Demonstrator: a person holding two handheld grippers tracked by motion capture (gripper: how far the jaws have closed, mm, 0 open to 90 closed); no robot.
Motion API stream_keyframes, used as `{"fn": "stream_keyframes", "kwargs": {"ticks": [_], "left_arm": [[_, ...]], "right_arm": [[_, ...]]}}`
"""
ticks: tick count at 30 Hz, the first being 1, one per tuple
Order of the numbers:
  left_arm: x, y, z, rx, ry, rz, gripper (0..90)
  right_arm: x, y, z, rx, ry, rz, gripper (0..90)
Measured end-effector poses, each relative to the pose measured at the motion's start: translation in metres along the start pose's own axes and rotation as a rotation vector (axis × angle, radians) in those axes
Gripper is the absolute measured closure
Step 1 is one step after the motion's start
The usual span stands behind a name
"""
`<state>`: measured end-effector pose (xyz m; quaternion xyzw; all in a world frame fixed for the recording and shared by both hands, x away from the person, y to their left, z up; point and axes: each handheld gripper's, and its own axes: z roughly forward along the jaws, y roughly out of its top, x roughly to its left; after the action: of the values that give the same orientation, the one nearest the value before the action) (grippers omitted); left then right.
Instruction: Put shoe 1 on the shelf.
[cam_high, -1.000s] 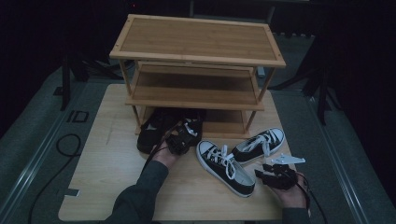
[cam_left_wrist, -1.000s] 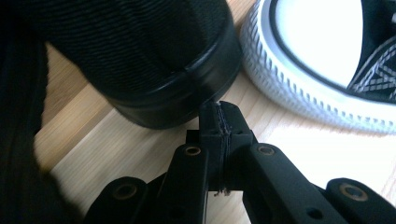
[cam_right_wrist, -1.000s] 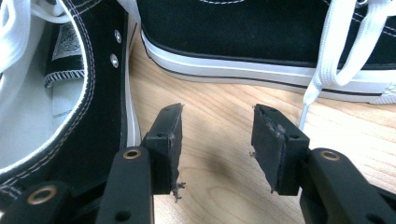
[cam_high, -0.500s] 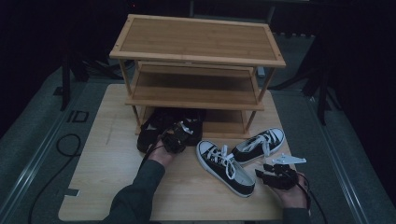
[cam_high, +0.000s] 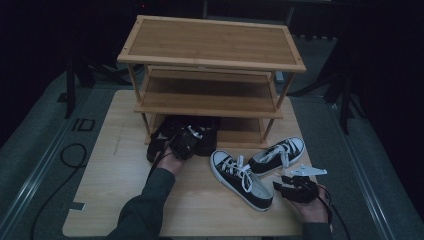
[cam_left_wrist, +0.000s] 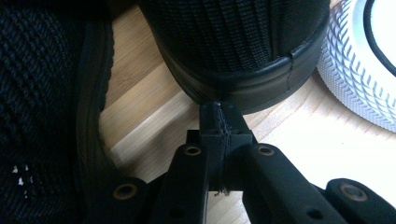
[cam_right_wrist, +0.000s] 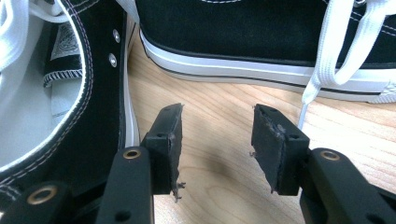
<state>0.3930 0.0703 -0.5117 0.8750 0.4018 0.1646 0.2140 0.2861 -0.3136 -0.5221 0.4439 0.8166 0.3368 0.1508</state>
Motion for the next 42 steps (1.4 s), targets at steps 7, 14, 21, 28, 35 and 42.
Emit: {"fn": "stream_keyframes", "kwargs": {"ticks": [7, 14, 21, 28, 35, 42], "left_arm": [[-0.002, 0.004, 0.003, -0.008, 0.002, -0.005, 89.7], [-0.003, 0.011, 0.009, -0.019, -0.012, -0.017, 88.8], [-0.003, 0.014, 0.012, -0.024, -0.029, -0.025, 89.0], [-0.003, 0.009, 0.008, -0.020, -0.044, -0.011, 89.1], [-0.003, 0.004, -0.005, -0.028, -0.064, 0.014, 90.0], [0.002, -0.008, -0.014, -0.027, -0.083, 0.015, 90.0]], "right_arm": [[0.001, 0.001, 0.001, 0.005, 0.001, -0.008, 52.7], [0.001, 0.000, 0.001, 0.005, 0.001, -0.006, 52.7], [0.001, 0.000, 0.001, 0.005, 0.000, -0.006, 52.7], [0.000, 0.000, 0.001, 0.004, 0.000, -0.003, 52.7], [0.000, 0.000, 0.001, 0.004, 0.000, -0.005, 52.7], [0.000, 0.000, 0.001, 0.009, 0.002, -0.005, 52.7]]}}
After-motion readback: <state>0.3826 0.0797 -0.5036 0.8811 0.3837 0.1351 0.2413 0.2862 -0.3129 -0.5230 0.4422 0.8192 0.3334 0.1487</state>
